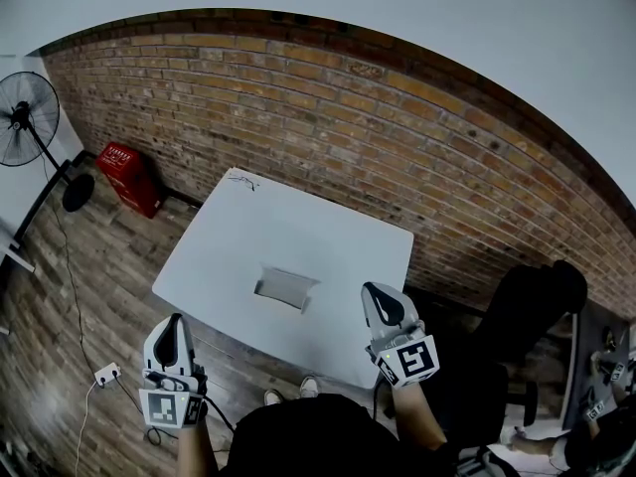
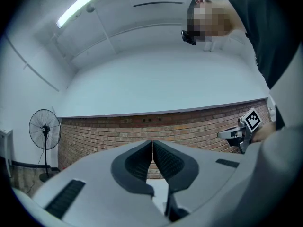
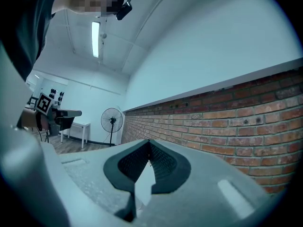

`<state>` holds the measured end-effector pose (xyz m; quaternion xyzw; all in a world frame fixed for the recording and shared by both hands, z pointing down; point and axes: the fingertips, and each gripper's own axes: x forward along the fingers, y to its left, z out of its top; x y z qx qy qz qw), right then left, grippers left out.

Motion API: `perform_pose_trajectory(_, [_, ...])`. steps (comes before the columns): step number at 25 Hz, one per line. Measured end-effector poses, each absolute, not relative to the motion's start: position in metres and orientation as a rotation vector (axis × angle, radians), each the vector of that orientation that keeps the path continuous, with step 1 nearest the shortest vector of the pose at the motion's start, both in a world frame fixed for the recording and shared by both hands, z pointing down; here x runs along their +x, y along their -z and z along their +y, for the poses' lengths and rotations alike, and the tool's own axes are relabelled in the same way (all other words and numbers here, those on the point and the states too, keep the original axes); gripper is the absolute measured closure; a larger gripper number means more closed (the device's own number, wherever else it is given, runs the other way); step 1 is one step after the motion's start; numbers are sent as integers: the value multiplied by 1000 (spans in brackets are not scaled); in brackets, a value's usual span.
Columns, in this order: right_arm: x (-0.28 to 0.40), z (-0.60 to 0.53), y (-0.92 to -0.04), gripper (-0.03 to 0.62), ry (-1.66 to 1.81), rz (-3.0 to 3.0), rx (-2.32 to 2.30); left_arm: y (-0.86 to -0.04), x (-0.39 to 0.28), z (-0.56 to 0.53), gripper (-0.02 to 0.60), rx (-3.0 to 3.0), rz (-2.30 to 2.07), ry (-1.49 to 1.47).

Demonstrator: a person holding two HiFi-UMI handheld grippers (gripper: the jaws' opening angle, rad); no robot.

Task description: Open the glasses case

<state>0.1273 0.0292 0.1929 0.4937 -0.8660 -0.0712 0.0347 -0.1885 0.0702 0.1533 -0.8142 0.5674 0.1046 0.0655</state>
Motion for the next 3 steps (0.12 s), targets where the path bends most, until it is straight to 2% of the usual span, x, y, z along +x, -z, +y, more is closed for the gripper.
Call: perform_pose_trajectory(3, [126, 28, -194, 588, 214, -2664, 1511, -155, -189, 69, 571, -2455, 1707, -300])
